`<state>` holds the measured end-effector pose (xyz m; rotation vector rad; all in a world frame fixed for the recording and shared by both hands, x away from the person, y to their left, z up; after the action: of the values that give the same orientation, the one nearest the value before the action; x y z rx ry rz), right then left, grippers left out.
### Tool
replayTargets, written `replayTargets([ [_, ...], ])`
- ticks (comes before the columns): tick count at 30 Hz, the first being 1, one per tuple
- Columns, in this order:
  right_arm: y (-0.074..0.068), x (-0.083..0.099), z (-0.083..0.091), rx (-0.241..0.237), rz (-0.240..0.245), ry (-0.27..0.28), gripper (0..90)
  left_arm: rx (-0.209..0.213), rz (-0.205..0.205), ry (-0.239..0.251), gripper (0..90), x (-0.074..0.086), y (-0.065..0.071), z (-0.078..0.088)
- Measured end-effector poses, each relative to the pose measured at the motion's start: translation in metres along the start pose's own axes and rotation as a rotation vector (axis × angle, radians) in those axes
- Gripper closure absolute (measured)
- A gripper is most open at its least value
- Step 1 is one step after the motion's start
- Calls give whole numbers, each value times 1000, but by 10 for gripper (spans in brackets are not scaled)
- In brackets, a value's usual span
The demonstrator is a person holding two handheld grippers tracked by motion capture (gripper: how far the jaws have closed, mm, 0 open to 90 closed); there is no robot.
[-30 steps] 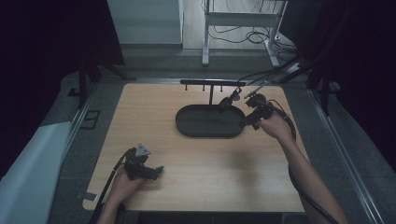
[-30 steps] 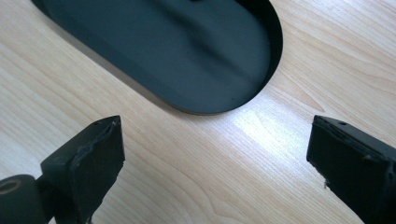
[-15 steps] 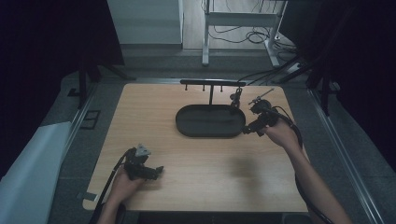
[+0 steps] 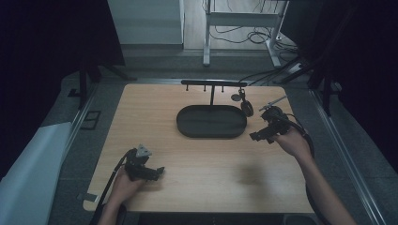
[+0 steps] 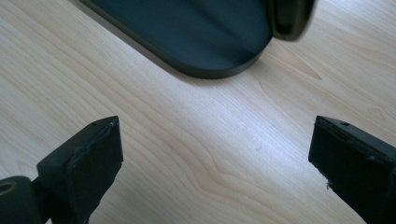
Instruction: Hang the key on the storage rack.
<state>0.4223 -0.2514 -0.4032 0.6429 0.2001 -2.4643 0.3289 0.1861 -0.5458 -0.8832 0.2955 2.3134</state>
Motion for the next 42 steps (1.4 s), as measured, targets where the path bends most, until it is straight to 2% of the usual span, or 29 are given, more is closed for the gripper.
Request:
replayTargets([
  [15, 7, 40, 13, 43, -18, 14, 34, 1, -2, -6, 0, 0, 0, 0],
  [26, 8, 68, 17, 43, -36, 45, 38, -1, 1, -6, 0, 0, 0, 0],
  [35, 2, 89, 8, 27, -50, 78, 41, -2, 2, -6, 0, 0, 0, 0],
  [42, -4, 104, -5, 7, -72, 96, 41, -4, 3, -6, 0, 0, 1, 1],
])
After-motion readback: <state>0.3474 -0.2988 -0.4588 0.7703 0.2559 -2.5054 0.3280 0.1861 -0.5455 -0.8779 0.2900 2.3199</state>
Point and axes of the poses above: each handheld gripper's, and its own axes: z roughly backward along the jaws, x roughly out of its underside, y roughly to its right, the point moved 3 cm from there along -z, roughly forward along the jaws, and after that the axes turned 4 degrees about -z, right-handed, at the moved point
